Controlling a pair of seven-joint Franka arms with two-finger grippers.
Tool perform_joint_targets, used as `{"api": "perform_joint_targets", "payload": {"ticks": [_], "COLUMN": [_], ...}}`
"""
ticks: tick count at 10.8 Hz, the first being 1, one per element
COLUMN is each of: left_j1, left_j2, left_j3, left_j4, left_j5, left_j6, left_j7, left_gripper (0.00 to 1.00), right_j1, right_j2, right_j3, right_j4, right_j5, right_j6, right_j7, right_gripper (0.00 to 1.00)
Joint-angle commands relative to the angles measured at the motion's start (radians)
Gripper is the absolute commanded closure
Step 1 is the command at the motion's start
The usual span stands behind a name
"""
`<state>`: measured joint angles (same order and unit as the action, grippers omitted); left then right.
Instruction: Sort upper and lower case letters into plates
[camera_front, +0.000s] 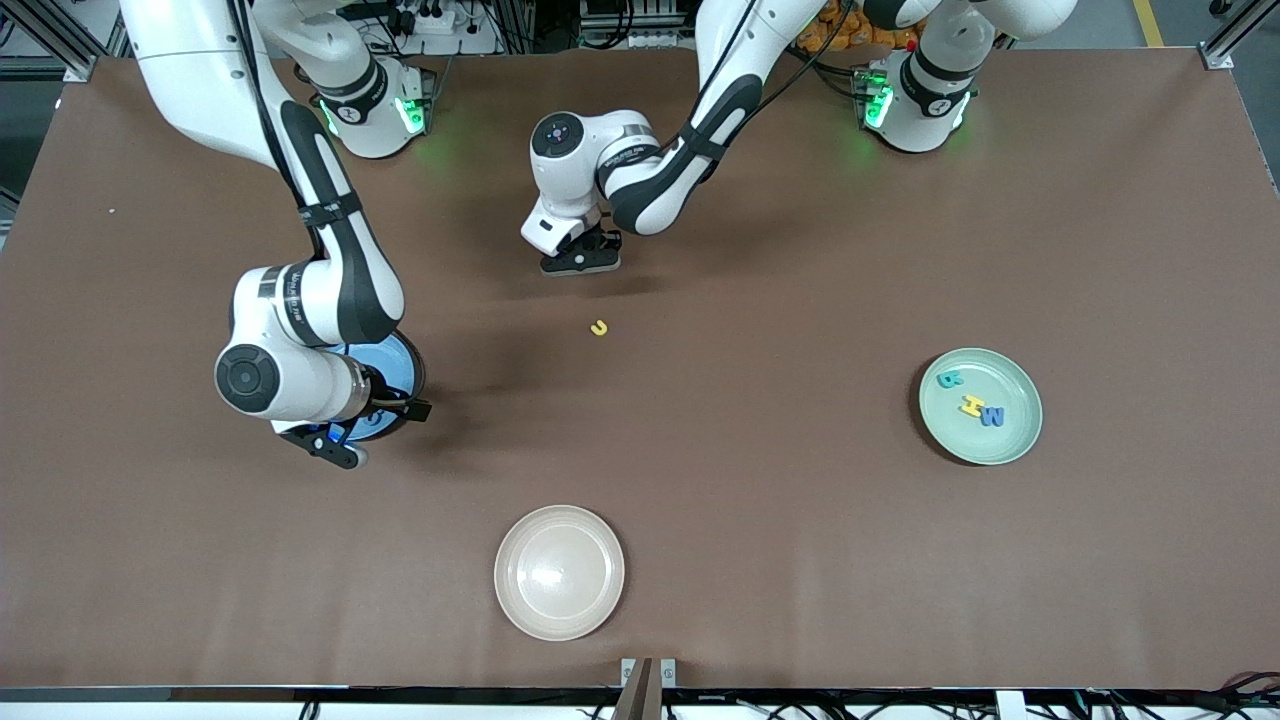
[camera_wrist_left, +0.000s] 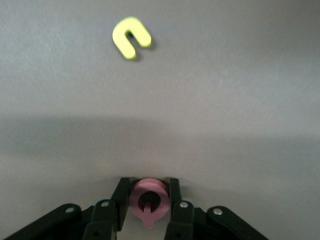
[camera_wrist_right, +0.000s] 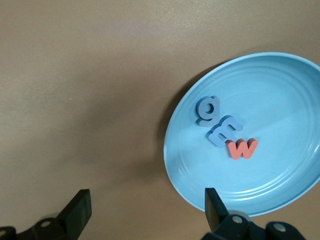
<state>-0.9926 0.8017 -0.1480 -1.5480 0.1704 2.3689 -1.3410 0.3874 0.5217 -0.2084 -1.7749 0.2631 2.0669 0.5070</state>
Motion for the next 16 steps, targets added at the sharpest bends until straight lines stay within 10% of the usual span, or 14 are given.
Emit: {"api": "perform_joint_targets", "payload": {"ticks": [1, 5, 9, 16], "left_j1": [0.079, 0.348, 0.699, 1.026], "left_j2": [-0.116, -0.286, -0.489, -0.438], "left_j3": [-0.001, -0.074, -0.111, -0.021], "left_j4": [-0.015, -0.049, -0.288, -0.394], "left_j5": [0.041, 0.041, 0.038, 0.040], "left_j6": [-0.071, -0.195, -0.266, -0.235], "left_j7": [0.029, 0.334, 0.847, 1.388], "left_gripper": [1.00, 1.00, 1.00, 1.00], "right_j1": [0.008, 0.097, 0.264, 0.442], "right_j2": [-0.008, 0.018, 0.020, 0.101], "right_j3": [0.003, 0.003, 0.032, 0.041], "right_j4": [0.003, 0.002, 0.003, -0.006], "right_j5": [0.080, 0.082, 0.082, 0.085], "right_j6": [-0.005, 0.041, 0.086, 0.223], "right_j7": [0.019, 0.098, 0.359, 0.686], "right_gripper": [0.00, 0.00, 0.00, 0.00]}}
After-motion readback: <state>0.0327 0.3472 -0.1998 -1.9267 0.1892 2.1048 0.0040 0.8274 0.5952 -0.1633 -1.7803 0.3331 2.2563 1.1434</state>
